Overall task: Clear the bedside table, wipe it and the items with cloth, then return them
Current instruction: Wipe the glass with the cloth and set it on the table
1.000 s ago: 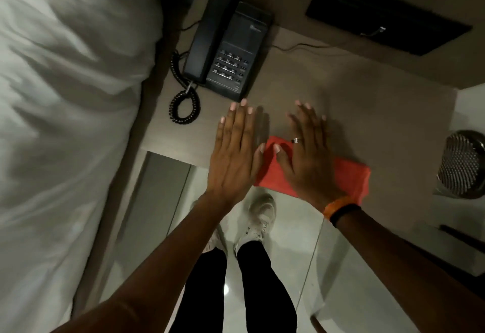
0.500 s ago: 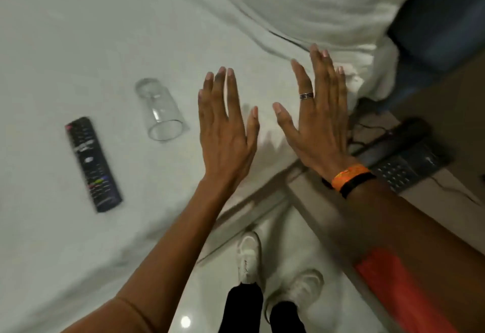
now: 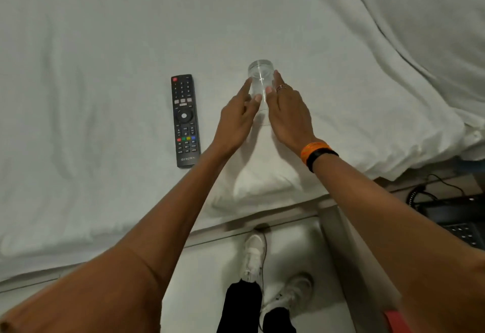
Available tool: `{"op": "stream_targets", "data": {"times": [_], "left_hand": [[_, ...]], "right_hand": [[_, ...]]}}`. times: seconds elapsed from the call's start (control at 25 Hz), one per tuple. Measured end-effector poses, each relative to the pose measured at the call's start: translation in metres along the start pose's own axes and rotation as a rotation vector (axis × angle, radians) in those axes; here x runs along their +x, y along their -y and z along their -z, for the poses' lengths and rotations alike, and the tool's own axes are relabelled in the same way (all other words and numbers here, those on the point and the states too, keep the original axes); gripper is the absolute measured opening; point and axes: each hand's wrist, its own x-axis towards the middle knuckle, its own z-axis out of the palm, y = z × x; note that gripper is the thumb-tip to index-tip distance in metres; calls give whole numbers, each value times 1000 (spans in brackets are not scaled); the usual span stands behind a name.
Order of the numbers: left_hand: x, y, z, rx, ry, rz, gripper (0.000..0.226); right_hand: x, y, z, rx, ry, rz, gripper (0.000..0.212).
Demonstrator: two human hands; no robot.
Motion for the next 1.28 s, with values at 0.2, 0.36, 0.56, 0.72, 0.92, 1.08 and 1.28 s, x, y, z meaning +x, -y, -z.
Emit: {"op": "stream_targets", "data": {"times": [0.2, 0.36, 0.56, 0.72, 0.92, 1.08, 1.28], "left_hand": [[-20, -17, -24, -228, 43, 35, 57], [-42, -50, -74, -298, 110, -26, 55], [-95, -107, -166, -432, 326, -16, 49], [-157, -110, -249, -456, 645, 83, 56], [-228, -77, -329, -287, 931, 237, 48], [-252, -38, -363, -222, 996, 314, 50], [-244, 1, -375, -172, 1021, 342, 29]], "right_hand": [[-22, -5, 14, 336, -104, -80, 51], [-66, -42, 50, 488, -301, -143, 51], [-163, -108, 94, 514, -623, -286, 54], [-258, -167, 97, 453, -730, -472, 55], [-377, -230, 60, 547, -693, -603, 66], [-456, -298, 26, 196, -592, -692, 64], [-504, -366, -1, -572, -102, -559, 54]]}}
